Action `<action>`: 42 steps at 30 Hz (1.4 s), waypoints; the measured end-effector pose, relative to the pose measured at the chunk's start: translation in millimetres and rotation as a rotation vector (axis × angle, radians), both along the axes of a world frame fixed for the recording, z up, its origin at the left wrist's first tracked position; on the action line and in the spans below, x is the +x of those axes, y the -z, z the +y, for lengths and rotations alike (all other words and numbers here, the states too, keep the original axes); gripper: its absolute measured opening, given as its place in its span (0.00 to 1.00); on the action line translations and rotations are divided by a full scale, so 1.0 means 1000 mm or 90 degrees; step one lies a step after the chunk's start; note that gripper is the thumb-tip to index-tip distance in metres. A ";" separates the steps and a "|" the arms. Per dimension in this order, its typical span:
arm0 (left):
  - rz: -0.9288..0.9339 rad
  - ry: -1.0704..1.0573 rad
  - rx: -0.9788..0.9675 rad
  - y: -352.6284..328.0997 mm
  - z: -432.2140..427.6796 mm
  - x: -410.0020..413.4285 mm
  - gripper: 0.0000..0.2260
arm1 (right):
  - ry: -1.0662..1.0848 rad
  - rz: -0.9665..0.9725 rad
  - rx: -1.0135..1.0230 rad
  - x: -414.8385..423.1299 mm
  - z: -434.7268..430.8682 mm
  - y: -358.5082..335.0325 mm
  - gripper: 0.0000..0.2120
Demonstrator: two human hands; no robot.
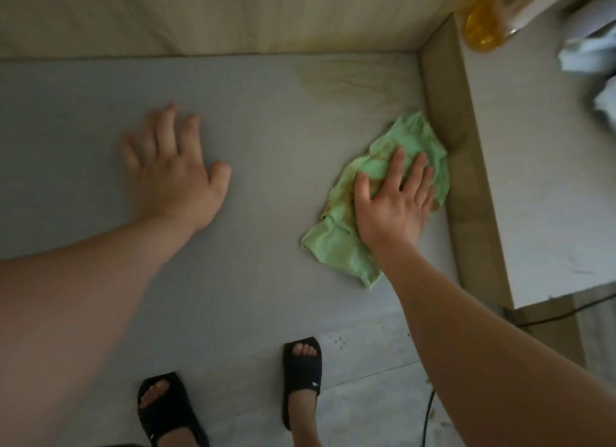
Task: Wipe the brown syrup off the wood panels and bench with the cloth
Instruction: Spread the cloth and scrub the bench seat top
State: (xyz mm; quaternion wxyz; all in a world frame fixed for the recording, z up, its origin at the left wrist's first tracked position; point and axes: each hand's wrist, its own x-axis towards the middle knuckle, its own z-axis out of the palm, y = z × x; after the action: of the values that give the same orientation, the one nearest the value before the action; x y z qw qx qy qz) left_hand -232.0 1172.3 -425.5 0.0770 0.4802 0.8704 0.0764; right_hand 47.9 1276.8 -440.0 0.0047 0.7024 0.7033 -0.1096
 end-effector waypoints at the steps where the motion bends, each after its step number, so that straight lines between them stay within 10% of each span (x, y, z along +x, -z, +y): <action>1: -0.002 0.005 -0.012 0.004 0.012 0.006 0.35 | 0.018 0.008 0.014 0.000 0.008 0.002 0.42; 20: 0.048 -0.010 0.005 0.033 0.025 0.018 0.36 | 0.030 0.038 0.037 -0.080 0.170 0.003 0.50; 30: 0.067 -0.005 0.029 0.037 0.025 0.014 0.36 | 0.119 0.015 0.061 -0.122 0.166 0.006 0.34; 37: 0.069 0.001 0.020 0.038 0.024 0.014 0.36 | -0.113 0.083 0.077 -0.182 0.086 0.009 0.33; 42: 0.062 -0.003 0.022 0.037 0.023 0.014 0.36 | -0.570 0.096 0.087 -0.121 0.095 0.006 0.30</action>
State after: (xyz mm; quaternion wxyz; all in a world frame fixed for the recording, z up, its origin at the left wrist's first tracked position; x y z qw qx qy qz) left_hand -218.2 1195.5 -462.1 0.0260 0.4823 0.8729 0.0683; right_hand -72.9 1372.0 -445.8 -0.0460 0.3183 0.9415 -0.1009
